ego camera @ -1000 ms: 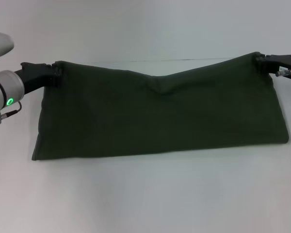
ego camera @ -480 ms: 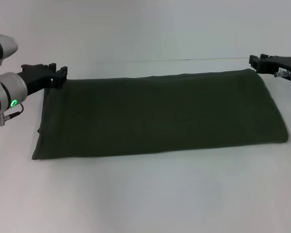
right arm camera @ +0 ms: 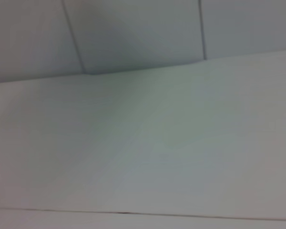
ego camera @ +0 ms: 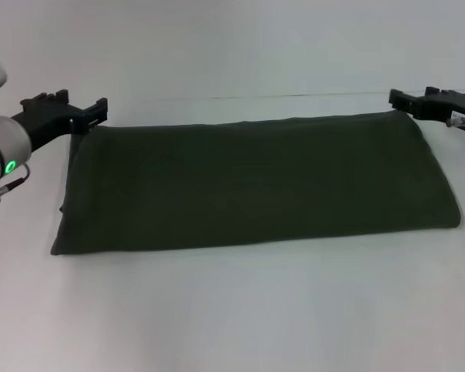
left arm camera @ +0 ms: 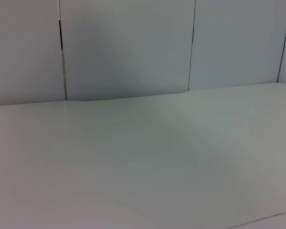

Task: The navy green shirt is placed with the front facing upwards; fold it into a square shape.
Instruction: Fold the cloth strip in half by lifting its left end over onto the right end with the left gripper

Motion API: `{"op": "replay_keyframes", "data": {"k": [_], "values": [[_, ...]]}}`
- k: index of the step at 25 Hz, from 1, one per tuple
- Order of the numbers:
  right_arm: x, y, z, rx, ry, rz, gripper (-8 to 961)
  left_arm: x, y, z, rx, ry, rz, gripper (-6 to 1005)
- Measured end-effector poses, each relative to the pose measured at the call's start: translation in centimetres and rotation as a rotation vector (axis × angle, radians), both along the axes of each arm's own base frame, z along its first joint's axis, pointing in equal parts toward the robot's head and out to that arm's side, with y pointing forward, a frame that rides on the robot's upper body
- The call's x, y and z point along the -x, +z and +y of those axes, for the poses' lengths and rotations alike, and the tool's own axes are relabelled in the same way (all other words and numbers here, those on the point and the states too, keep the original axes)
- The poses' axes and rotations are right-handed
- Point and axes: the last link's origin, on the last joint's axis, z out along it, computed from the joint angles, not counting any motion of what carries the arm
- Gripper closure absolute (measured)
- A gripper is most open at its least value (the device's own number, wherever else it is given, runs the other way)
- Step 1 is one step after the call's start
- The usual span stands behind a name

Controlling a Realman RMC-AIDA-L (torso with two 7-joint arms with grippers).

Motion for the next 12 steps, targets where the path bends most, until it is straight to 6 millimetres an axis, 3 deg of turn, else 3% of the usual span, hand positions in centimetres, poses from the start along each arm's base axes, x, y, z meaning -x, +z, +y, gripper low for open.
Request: {"op": "replay_keyframes", "data": {"k": [3, 8, 10, 12], "values": [[0.0, 0.2, -0.8, 0.026, 0.054, 0.003, 215, 1.0, 0.9, -1.0, 0.022, 0.002, -0.071, 365], [-0.4, 0.2, -2.4, 0.038, 0.128, 0.027, 109, 2.9, 3.3, -4.1, 0.084, -0.006, -0.226, 148], [-0.7, 0.2, -3.0, 0.038, 0.139, 0.046, 66, 3.8, 4.3, -6.0, 0.144, 0.009, -0.263, 150], [-1.0, 0.1, -3.6, 0.039, 0.145, 0.062, 45, 4.2, 4.4, -6.8, 0.177, 0.027, -0.268, 151]]}}
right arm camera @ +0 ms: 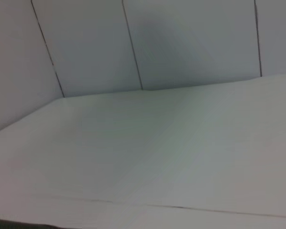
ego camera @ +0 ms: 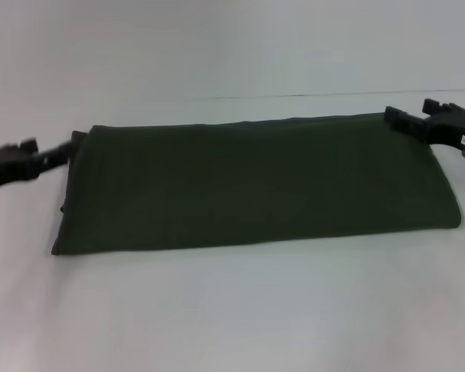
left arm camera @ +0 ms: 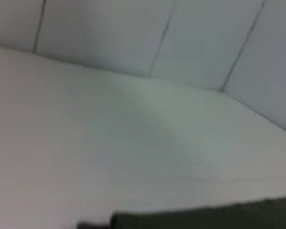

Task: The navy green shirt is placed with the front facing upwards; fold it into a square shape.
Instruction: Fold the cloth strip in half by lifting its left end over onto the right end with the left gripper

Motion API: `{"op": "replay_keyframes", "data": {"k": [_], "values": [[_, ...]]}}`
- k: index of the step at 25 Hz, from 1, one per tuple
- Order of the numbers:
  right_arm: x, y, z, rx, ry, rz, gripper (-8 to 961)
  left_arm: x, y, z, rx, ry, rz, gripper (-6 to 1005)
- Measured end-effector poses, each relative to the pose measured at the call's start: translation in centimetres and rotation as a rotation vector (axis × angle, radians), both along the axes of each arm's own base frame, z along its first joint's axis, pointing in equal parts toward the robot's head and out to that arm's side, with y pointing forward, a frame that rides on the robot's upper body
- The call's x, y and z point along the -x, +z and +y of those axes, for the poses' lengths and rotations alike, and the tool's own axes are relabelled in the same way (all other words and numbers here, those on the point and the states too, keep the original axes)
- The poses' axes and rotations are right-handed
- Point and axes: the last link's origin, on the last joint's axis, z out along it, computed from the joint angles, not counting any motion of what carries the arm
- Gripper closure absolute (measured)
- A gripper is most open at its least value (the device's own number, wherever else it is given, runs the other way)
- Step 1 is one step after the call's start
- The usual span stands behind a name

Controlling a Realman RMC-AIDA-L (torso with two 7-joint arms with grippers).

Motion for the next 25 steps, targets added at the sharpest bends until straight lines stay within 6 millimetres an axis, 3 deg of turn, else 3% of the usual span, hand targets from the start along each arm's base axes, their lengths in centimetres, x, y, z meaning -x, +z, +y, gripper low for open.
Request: {"op": "replay_keyframes", "data": {"k": [6, 12, 25], "values": [[-0.4, -0.2, -1.3, 0.023, 0.021, 0.029, 46, 1.3, -0.6, -2.3, 0.185, 0.073, 0.045, 153], [-0.6, -0.4, -1.7, 0.034, 0.028, 0.04, 51, 1.9, -2.0, -3.1, 0.265, 0.106, 0.1, 154], [-0.5, -0.6, -1.8, 0.038, 0.032, 0.044, 54, 2.6, -2.9, -4.3, 0.3, 0.114, 0.123, 157]]}}
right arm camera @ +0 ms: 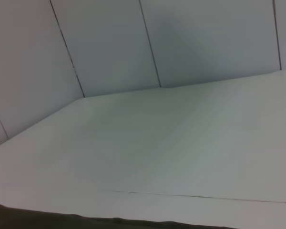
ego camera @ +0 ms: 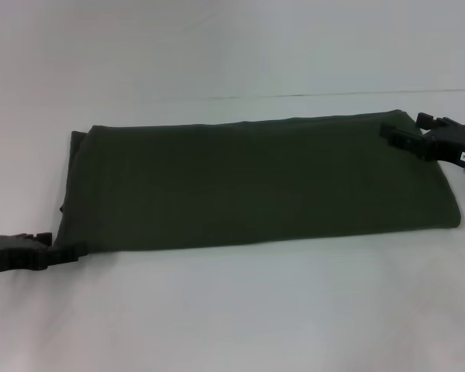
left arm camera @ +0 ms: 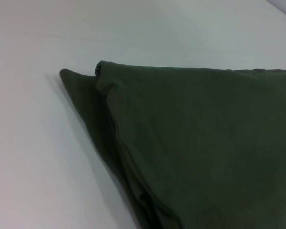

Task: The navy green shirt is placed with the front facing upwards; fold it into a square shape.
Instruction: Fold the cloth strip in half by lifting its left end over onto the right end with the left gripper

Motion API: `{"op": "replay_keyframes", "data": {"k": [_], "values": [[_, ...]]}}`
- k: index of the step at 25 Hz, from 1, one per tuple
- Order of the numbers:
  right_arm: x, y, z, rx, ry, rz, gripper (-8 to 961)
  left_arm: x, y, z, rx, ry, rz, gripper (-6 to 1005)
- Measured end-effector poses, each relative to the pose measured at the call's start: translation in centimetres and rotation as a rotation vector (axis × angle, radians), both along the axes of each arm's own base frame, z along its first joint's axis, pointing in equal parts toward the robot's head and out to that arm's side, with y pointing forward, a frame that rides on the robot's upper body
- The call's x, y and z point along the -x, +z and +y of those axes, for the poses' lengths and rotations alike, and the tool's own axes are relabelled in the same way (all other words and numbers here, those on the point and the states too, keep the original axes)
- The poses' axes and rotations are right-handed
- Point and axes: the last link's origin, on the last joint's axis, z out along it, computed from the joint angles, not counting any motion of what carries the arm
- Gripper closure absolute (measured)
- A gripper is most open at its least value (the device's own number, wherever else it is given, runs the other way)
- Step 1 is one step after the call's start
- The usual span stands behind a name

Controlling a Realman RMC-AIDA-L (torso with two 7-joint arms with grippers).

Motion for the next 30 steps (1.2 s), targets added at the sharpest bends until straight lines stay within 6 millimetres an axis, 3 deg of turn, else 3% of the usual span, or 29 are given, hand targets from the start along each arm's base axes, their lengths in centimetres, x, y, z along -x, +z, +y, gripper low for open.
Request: {"op": "replay_keyframes", "data": {"k": [7, 20, 25, 30], "values": [[0.0, -0.1, 0.0, -0.003, -0.007, 0.01, 57, -0.1, -0.2, 0.0, 0.0, -0.02, 0.009, 158], [-0.4, -0.2, -0.3, -0.004, -0.02, 0.016, 56, -0.5, -0.5, 0.2, 0.017, -0.061, 0.033, 561], [-0.6, -0.1, -0.5, -0.004, -0.026, 0.023, 56, -0.5, -0.5, 0.2, 0.019, -0.065, 0.035, 790], [-1.6, 0.4, -1.3, -0.012, -0.048, 0.023, 57, -0.8, -0.5, 0.4, 0.019, -0.075, 0.034, 949]]}}
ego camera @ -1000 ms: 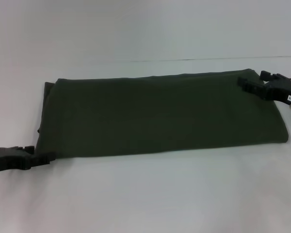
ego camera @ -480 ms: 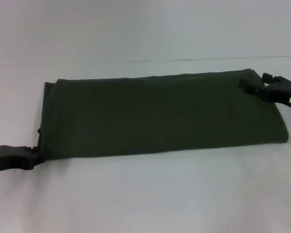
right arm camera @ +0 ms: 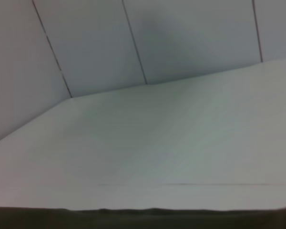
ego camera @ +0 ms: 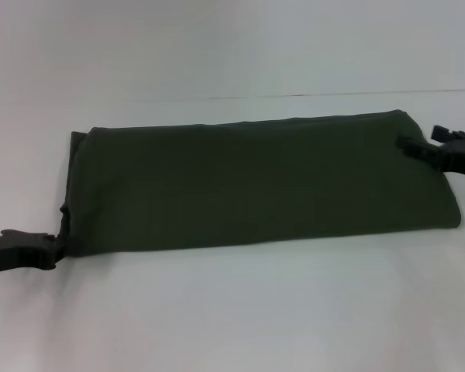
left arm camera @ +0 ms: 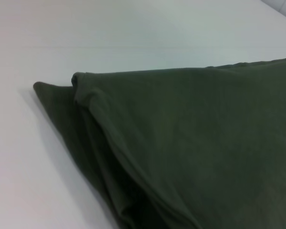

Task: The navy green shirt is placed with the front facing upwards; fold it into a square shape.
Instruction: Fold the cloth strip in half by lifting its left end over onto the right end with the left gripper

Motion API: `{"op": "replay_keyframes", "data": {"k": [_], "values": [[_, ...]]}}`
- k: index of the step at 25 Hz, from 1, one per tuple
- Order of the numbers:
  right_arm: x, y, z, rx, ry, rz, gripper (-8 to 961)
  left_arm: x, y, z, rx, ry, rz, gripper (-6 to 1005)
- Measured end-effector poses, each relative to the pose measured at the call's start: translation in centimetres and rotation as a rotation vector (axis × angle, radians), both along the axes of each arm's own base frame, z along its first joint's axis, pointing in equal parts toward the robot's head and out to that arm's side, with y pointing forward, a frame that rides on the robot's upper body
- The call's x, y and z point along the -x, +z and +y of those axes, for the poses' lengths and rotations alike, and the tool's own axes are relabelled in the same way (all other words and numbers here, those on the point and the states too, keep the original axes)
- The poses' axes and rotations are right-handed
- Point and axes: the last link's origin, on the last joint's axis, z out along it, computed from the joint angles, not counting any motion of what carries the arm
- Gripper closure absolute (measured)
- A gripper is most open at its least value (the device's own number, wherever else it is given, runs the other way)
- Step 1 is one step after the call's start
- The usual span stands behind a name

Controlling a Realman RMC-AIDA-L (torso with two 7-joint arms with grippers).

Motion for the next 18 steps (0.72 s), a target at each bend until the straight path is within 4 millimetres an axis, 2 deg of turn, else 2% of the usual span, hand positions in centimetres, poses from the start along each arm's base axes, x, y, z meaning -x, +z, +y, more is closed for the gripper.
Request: {"op": "replay_keyframes", "data": {"k": [5, 12, 18], "values": [[-1.9, 0.8, -1.7, 0.005, -0.044, 0.004, 57, -0.4, 0.2, 0.3, -0.011, -0.011, -0.014, 948], [-4.9, 1.3, -5.5, 0.015, -0.118, 0.016, 56, -0.9, 0.7, 0.6, -0.034, -0.025, -0.046, 947], [-5.5, 0.6, -6.5, 0.03, -0.144, 0.034, 84, -1.1, 0.7, 0.8, -0.035, -0.033, -0.05, 946]]}}
